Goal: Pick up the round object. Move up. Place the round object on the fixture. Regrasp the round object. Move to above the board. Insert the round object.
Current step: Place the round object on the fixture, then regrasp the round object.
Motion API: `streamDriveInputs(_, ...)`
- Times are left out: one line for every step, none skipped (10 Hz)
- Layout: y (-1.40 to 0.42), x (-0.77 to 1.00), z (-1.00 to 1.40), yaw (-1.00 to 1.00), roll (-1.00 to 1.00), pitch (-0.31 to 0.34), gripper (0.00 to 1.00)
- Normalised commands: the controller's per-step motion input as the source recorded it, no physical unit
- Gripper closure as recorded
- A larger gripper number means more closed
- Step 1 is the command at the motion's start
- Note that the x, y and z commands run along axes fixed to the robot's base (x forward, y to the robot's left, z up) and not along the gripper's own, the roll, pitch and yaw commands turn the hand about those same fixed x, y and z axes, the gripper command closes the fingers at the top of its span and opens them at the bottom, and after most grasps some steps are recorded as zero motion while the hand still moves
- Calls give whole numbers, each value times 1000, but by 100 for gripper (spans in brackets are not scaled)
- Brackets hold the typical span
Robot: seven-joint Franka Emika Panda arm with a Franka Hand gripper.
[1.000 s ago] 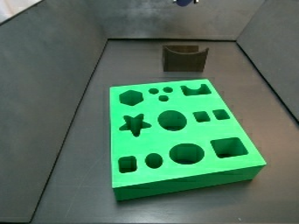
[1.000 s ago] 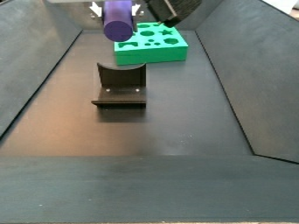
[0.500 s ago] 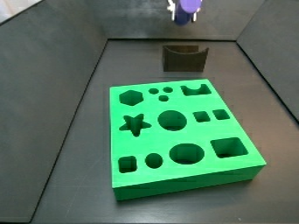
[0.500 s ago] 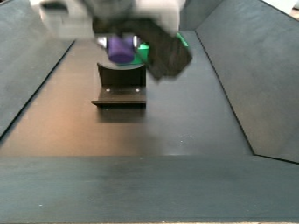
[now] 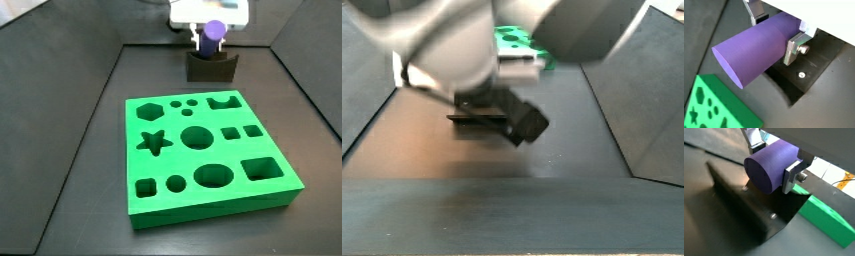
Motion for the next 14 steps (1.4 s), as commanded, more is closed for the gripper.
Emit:
streamDriveInputs(114, 187, -1000, -99, -195, 34, 100)
streamDriveInputs(107, 166, -869, -96, -181, 31, 100)
streamDriveInputs(83, 133, -628, -93, -167, 22, 100)
streamDriveInputs(66, 93, -517, -85, -124, 13, 100)
streamDriveInputs(55, 83, -517, -81, -115, 9, 100)
streamDriveInputs(-500, 0, -167, 0, 0, 0, 100)
streamDriveInputs(0, 0, 0, 0, 0, 0, 0)
streamDriveInputs(0, 0, 1000, -63, -10, 40, 0)
streamDriveInputs(0, -3, 1000, -59, -7, 42, 0)
streamDriveInputs(1, -21, 1000, -43, 22, 45, 0)
streamDriveInputs(-6, -25, 1000, -37, 48, 39, 0)
streamDriveInputs(-7, -33, 1000, -30, 64, 35, 0)
streamDriveInputs(-5, -35, 941, -28, 63, 34, 0)
streamDriveInputs(-1, -34, 713, -25, 56, 30, 0)
